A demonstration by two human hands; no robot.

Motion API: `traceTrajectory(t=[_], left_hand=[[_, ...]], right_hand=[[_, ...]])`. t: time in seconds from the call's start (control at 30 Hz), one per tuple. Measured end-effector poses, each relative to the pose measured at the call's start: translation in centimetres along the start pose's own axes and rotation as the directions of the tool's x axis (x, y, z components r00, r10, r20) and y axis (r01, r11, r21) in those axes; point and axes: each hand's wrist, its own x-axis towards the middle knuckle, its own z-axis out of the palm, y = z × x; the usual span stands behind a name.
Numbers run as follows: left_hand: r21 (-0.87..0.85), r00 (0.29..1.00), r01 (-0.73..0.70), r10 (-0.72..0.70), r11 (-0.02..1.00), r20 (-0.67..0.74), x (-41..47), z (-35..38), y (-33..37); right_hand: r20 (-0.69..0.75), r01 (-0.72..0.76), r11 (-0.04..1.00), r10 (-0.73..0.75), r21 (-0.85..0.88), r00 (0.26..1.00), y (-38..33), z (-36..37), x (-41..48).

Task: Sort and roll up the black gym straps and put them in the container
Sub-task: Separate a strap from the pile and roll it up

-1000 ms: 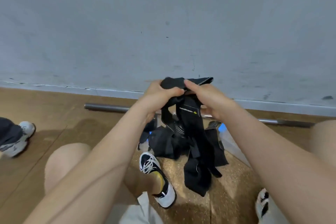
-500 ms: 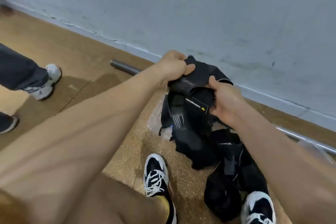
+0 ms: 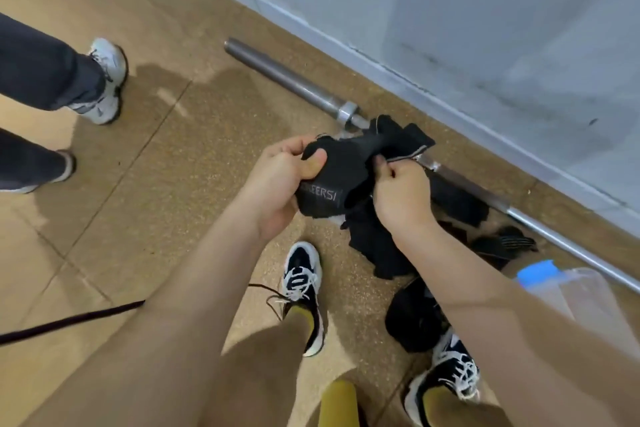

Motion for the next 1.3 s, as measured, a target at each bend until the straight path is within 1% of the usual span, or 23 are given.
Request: traceTrajectory(t=[0.07,0.17,0.2,0.3,0.37,0.4,0.47,0.53,0.6,0.7,0.77,0.83,0.87,0.93,0.97,1.03,1.07,1.13,1.17,1.2,1.23,1.27,1.3], left_hand=[[-0.080,0.999,-0.003,0.000,0.997,-0.041,0.0,-1.1,1.4],[-0.125,0.998,-0.036,0.028,0.992,-0.065,0.3,-3.2,3.4],[-0.143,0.996,-0.067,0.059,0.987,-0.064,0.4,-4.3,4.3],[-0.278,0.976,-0.207,0.179,0.938,-0.126,0.9,-9.0,8.1],[-0.374,0.959,-0.277,0.230,0.885,-0.165,1.5,-11.8,10.8],[-0.400,0.956,-0.288,0.235,0.870,-0.176,1.9,-12.9,11.7],[-0.408,0.959,-0.273,0.216,0.871,-0.182,2.2,-14.1,13.1],[-0.338,0.949,-0.296,0.235,0.893,-0.210,2.3,-15.0,14.5],[-0.138,0.908,-0.362,0.315,0.922,-0.277,2.5,-16.1,15.8],[0.155,0.829,-0.402,0.431,0.902,-0.357,3.7,-17.4,17.1],[0.292,0.808,-0.366,0.458,0.883,-0.370,5.3,-17.9,17.3],[0.397,0.836,-0.297,0.437,0.869,-0.332,7.3,-18.1,17.0],[0.444,0.858,-0.264,0.419,0.857,-0.299,8.5,-18.2,16.7],[0.521,0.895,-0.214,0.380,0.826,-0.234,10.5,-18.2,15.9],[0.531,0.909,-0.198,0.357,0.824,-0.215,11.5,-18.0,15.5],[0.507,0.930,-0.145,0.292,0.850,-0.223,13.6,-17.8,15.2],[0.506,0.932,-0.119,0.272,0.855,-0.240,14.6,-17.7,15.2],[0.584,0.926,-0.109,0.296,0.804,-0.234,16.2,-17.5,15.4],[0.639,0.936,-0.130,0.307,0.758,-0.174,16.5,-17.4,15.3],[0.696,0.946,-0.189,0.318,0.693,-0.061,16.4,-17.1,15.1],[0.741,0.939,-0.291,0.331,0.605,0.099,16.1,-16.8,14.5],[0.768,0.901,-0.417,0.335,0.487,0.277,15.6,-16.5,13.8],[0.773,0.849,-0.518,0.327,0.367,0.414,15.0,-16.1,13.0]], right_hand=[[-0.008,0.001,0.999,-0.001,-0.032,1.000,-2.0,0.9,-0.1],[-0.032,-0.025,0.998,0.023,-0.058,0.999,-4.6,3.0,0.5],[-0.048,-0.068,0.996,0.065,-0.057,0.997,-5.0,3.5,0.9],[-0.076,-0.285,0.958,0.286,0.017,0.955,-6.1,4.4,1.5],[-0.040,-0.360,0.933,0.361,0.014,0.932,-7.4,4.8,1.1],[-0.025,-0.375,0.927,0.376,0.023,0.926,-8.2,5.1,0.9],[0.008,-0.455,0.881,0.458,0.129,0.889,-10.0,5.7,0.4],[0.029,-0.524,0.822,0.532,0.223,0.846,-12.6,6.3,-0.1],[0.037,-0.504,0.827,0.512,0.249,0.858,-15.4,7.0,-0.4],[0.002,-0.367,0.900,0.377,0.235,0.926,-19.6,7.7,-0.2],[0.007,-0.279,0.938,0.284,0.205,0.959,-22.1,8.0,0.2],[0.010,-0.224,0.956,0.226,0.189,0.974,-23.6,8.4,1.3],[0.005,-0.222,0.957,0.225,0.184,0.974,-24.1,8.6,2.0],[0.010,-0.277,0.940,0.281,0.200,0.960,-24.5,9.1,3.1],[0.018,-0.316,0.918,0.321,0.238,0.947,-24.4,9.4,3.8],[0.038,-0.397,0.873,0.403,0.285,0.914,-24.2,10.1,4.9],[0.049,-0.414,0.864,0.419,0.287,0.907,-24.0,10.4,5.4],[0.078,-0.392,0.888,0.385,0.240,0.920,-23.7,10.9,6.2],[0.094,-0.353,0.916,0.341,0.190,0.935,-23.5,11.0,6.5],[0.107,-0.293,0.948,0.280,0.127,0.954,-23.4,11.2,6.8],[0.113,-0.217,0.974,0.210,0.060,0.971,-23.2,11.2,7.0],[0.123,-0.146,0.989,0.145,0.003,0.982,-23.1,11.2,7.2],[0.141,-0.096,0.995,0.100,-0.041,0.985,-23.0,11.1,7.3]])
